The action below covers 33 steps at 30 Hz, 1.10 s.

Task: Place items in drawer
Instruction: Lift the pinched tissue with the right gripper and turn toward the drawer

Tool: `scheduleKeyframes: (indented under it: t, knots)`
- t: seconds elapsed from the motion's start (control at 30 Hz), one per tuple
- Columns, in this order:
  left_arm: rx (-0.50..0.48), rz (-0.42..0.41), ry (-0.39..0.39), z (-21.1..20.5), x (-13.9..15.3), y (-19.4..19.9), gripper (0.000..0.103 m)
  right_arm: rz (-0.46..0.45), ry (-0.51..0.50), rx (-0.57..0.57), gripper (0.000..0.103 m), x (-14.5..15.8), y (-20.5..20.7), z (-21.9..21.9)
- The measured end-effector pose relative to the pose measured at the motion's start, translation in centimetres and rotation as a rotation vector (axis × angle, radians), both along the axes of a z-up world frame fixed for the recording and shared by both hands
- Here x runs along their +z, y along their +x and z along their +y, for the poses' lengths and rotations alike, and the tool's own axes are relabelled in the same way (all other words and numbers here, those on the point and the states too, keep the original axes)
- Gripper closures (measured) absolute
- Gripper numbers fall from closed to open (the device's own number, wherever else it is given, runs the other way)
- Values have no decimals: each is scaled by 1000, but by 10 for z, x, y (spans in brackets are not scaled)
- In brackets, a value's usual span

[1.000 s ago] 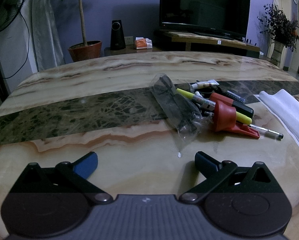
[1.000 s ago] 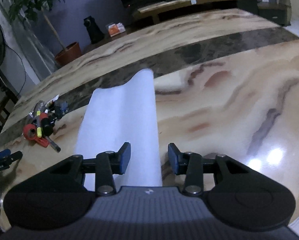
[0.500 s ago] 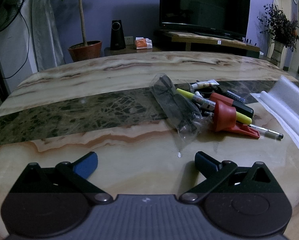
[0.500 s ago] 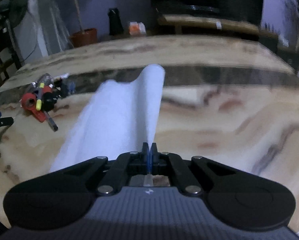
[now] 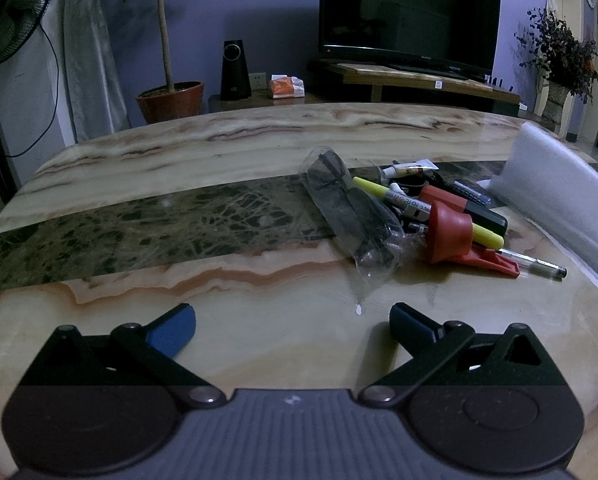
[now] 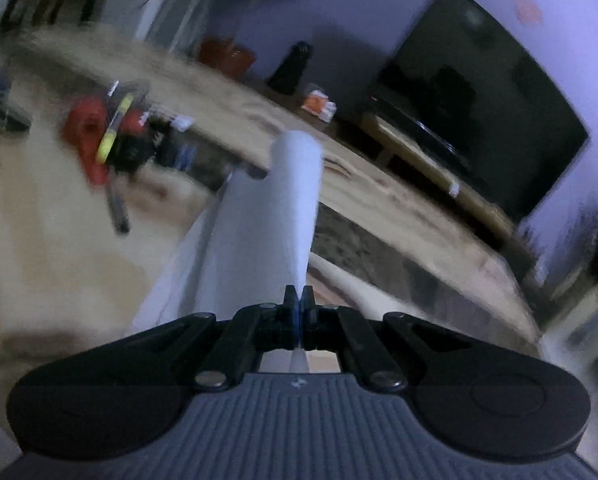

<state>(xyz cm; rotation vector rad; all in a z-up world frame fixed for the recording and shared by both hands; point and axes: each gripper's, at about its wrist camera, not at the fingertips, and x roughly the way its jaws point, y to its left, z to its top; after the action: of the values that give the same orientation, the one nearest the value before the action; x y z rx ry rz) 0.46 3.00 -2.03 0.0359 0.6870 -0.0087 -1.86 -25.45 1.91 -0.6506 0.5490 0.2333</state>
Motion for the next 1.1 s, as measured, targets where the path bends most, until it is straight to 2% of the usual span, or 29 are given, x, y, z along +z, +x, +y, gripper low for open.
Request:
scheduleKeyframes:
  t: [0.13,0.37,0.47,0.57,0.6,0.77,0.87,0.93,1.0,1.07,1.1]
  knots:
    - [0,0,0,0,0,0,0,3,-96,52,101,-11,2,24]
    - [0,0,0,0,0,0,0,-24,-180,142,101,-17,-8,56]
    - [0,0,0,0,0,0,0,12,-224,180,100,-24,-14,63]
    - [0,0,0,0,0,0,0,40,-216,189,98,-30,-15,66]
    - [0,0,0,0,0,0,0,47,-189,176,98,-28,-14,64]
    - [0,0,0,0,0,0,0,159,102,55,98,-11,9,44]
    - [0,0,0,0,0,0,0,231,265,-6,94,-6,21,30]
    - [0,0,0,0,0,0,0,278,350,-21,86,-4,24,23]
    - [0,0,0,0,0,0,0,327,424,-27,64,-4,26,18]
    - [0,0,0,0,0,0,0,375,478,-15,48,-5,29,14]
    - [0,0,0,0,0,0,0,381,493,-23,48,-5,31,14]
